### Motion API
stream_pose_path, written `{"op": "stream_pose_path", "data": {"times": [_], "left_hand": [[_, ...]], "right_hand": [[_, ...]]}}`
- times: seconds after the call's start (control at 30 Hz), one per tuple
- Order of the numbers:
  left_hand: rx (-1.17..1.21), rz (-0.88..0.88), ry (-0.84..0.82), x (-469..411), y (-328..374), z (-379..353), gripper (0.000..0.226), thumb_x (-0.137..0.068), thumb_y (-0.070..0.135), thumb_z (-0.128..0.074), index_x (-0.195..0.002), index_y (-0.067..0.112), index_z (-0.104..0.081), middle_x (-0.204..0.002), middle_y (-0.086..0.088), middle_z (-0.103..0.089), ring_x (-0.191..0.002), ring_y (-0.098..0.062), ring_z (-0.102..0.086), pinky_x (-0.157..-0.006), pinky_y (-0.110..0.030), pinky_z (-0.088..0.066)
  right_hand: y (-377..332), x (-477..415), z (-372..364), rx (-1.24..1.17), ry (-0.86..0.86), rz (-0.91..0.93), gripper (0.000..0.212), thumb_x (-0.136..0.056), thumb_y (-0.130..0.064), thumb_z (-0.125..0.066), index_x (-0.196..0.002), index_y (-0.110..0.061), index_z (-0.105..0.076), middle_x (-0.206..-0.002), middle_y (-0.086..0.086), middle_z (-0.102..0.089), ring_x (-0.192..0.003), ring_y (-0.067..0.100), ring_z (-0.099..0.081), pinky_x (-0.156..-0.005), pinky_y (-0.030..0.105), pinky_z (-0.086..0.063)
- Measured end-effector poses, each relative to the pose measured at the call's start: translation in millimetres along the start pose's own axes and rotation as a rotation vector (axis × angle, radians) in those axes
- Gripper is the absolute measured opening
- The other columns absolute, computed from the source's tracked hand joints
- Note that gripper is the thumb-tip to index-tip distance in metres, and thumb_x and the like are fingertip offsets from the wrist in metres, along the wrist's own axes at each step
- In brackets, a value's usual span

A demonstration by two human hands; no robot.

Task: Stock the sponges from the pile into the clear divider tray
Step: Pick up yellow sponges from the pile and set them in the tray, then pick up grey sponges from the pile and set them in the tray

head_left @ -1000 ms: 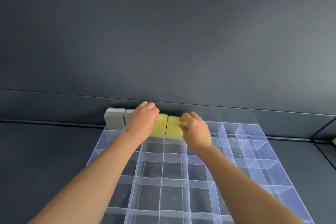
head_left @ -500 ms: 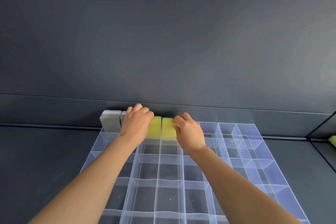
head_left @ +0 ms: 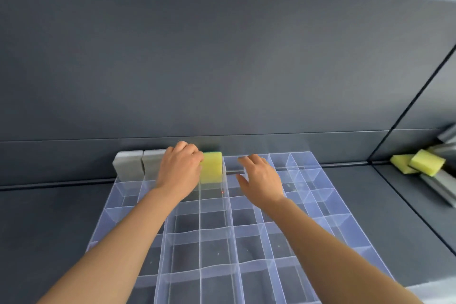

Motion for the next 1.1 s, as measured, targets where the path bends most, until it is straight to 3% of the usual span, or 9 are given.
{"op": "stream_pose_path", "data": {"times": [0.27, 0.5, 0.63, 0.87, 1.1], "left_hand": [[0.077, -0.157, -0.081, -2.2, 80.6, -7.8, 0.029, -0.063, 0.016, -0.083, -0.088, 0.011, -0.070, -0.093, -0.004, -0.069, -0.088, -0.026, -0.064, -0.073, -0.036, -0.054], [0.095, -0.268, -0.133, -12.1, 173.2, -19.0, 0.028, -0.060, 0.016, -0.084, -0.084, 0.014, -0.070, -0.090, 0.000, -0.069, -0.088, -0.023, -0.064, -0.070, -0.034, -0.054], [0.139, -0.287, -0.142, -18.6, 235.3, -28.8, 0.020, -0.079, 0.016, -0.069, -0.099, 0.013, -0.066, -0.105, -0.001, -0.064, -0.101, -0.023, -0.058, -0.081, -0.036, -0.049], [0.149, -0.366, -0.159, -28.3, 355.3, -39.1, 0.027, -0.056, 0.011, -0.085, -0.076, 0.013, -0.068, -0.079, 0.001, -0.066, -0.077, -0.023, -0.063, -0.058, -0.034, -0.054], [0.248, -0.383, -0.156, -41.0, 461.8, -55.3, 0.023, -0.082, 0.015, -0.066, -0.106, 0.012, -0.065, -0.109, -0.001, -0.063, -0.109, -0.024, -0.054, -0.085, -0.037, -0.047]], "right_hand": [[65.6, 58.9, 36.8, 0.140, -0.004, -0.143, 0.045, -0.093, -0.035, -0.052, -0.135, -0.021, -0.044, -0.136, 0.000, -0.050, -0.127, 0.024, -0.040, -0.105, 0.034, -0.033], [139.6, 117.1, 76.5, 0.205, 0.014, -0.279, 0.045, -0.093, -0.038, -0.051, -0.136, -0.024, -0.043, -0.134, -0.001, -0.049, -0.126, 0.022, -0.040, -0.106, 0.032, -0.030], [186.7, 150.6, 103.4, 0.236, 0.018, -0.318, 0.043, -0.093, -0.037, -0.051, -0.133, -0.023, -0.045, -0.130, 0.000, -0.050, -0.124, 0.023, -0.040, -0.104, 0.033, -0.030], [280.6, 207.4, 139.3, 0.248, -0.003, -0.370, 0.042, -0.091, -0.036, -0.053, -0.130, -0.021, -0.046, -0.127, 0.001, -0.050, -0.123, 0.023, -0.039, -0.102, 0.032, -0.031], [369.0, 250.1, 167.9, 0.260, 0.007, -0.451, 0.037, -0.088, -0.032, -0.053, -0.123, -0.020, -0.051, -0.121, 0.002, -0.052, -0.119, 0.024, -0.042, -0.100, 0.033, -0.033]]}}
Point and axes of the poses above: each hand's wrist, its own x-axis away from the middle knuckle, its own z-axis out of the back of the hand, y = z × x, the point moved 6 cm from there along -x, towards the middle knuckle
